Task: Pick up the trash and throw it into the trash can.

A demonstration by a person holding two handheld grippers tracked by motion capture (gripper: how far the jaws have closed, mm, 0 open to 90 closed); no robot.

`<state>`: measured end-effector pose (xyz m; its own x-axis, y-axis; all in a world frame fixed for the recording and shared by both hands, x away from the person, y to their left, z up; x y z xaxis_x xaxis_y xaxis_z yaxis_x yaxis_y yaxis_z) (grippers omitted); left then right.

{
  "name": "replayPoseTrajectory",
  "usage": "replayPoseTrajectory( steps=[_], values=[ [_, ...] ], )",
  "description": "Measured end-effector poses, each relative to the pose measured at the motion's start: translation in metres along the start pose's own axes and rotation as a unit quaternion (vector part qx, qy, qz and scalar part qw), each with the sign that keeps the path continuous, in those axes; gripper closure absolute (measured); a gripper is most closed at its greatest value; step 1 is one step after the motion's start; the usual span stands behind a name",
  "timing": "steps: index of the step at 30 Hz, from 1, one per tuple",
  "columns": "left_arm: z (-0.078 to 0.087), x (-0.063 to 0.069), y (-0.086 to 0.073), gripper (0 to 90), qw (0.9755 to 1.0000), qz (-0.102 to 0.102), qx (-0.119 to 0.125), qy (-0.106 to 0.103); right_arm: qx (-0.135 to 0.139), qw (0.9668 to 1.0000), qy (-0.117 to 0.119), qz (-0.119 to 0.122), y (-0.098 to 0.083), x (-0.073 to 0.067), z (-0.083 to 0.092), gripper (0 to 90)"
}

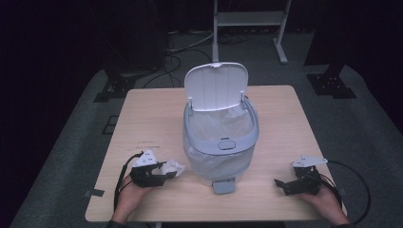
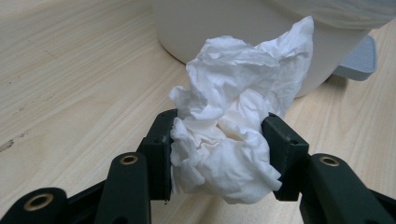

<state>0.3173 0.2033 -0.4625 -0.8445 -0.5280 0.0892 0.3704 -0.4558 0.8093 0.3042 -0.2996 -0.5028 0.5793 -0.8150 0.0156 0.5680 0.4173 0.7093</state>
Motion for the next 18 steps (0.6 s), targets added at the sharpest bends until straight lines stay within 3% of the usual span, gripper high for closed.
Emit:
replayPoseTrajectory(
  steps=[12,18],
  values=[
    [0.018,-0.002,0.009,51.8,0.999,0.008,0.039,-0.02,0.0,1.0,0.0,0.001,0.0,0.0,0.0,0.0],
    [0.022,-0.003,0.013,51.8,0.9988,0.005,0.041,-0.025,0.0,1.0,0.0,0.0,0.0,0.0,0.0,0.0]
  ],
)
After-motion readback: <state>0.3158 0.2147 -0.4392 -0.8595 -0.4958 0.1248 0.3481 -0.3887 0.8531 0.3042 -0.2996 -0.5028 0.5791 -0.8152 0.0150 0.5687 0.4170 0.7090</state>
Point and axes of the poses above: each handheld gripper's, and its own axes: z roughly backward along the jaws, y roughly out of its top, x roughly to its right, the point moved 2 cm from there along -z, roughly forward along the jaws, and after that the axes turned 2 degrees about -y, right-handed, at the moved point
